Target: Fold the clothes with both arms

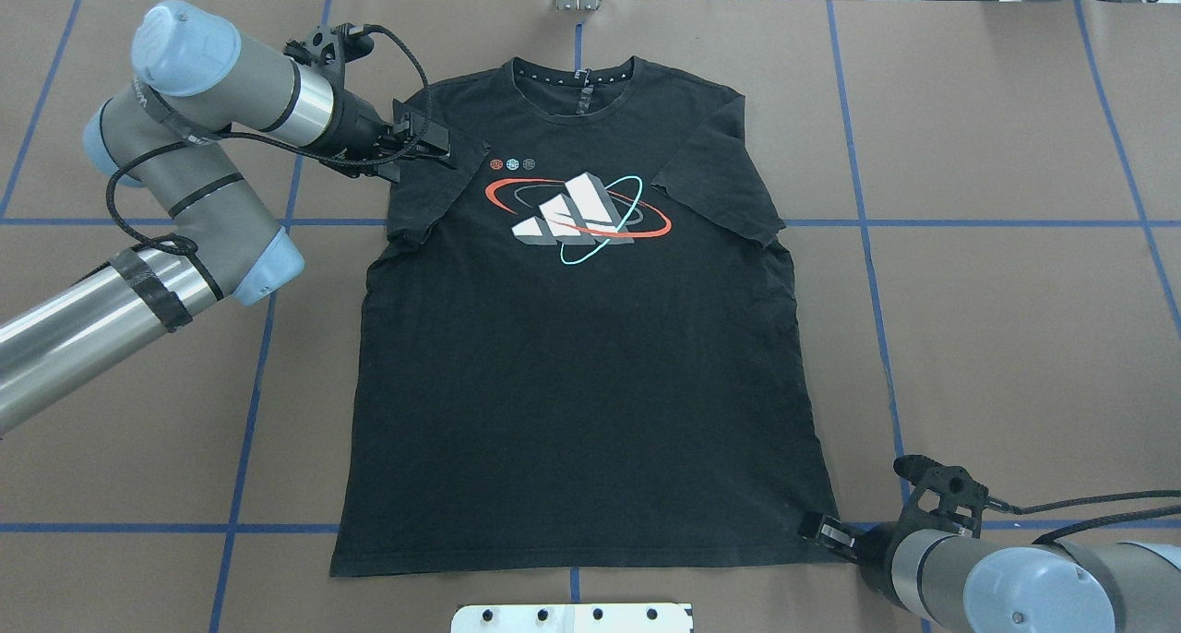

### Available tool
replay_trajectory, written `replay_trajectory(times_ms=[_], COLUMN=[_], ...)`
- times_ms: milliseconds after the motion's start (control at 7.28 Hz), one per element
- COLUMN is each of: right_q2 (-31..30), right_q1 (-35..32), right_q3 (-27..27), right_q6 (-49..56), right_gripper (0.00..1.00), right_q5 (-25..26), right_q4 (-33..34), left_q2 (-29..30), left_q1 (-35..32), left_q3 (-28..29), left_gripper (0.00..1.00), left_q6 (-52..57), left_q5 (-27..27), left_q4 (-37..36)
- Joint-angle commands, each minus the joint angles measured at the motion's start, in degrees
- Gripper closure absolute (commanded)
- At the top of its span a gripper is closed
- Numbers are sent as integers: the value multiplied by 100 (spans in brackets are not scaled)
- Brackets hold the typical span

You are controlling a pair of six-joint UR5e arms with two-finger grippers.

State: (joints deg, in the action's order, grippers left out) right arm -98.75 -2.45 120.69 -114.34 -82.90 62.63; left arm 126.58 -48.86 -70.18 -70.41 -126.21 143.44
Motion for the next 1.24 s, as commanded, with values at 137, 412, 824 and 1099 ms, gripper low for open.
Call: replay_trajectory(times_ms=[137, 412, 824, 1099], right_q2=[-4, -48, -223, -312], right_q1=[34, 131, 149, 166], right_q3=[7, 34, 287, 438], right_q6=[-106, -106, -97, -97], right_gripper=[78, 100, 100, 100], right_q5=[2, 116, 116, 99], right_q4=[4, 4, 13, 13], left_q2=[-10, -1, -10, -701], left_q1=[8, 25, 17, 43], left_q3=[57, 92, 31, -939], left_gripper=[1, 2, 2, 2], left_q6=[9, 9, -34, -610], left_q5=[0, 9, 0, 44], left_q4=[0, 0, 0, -44])
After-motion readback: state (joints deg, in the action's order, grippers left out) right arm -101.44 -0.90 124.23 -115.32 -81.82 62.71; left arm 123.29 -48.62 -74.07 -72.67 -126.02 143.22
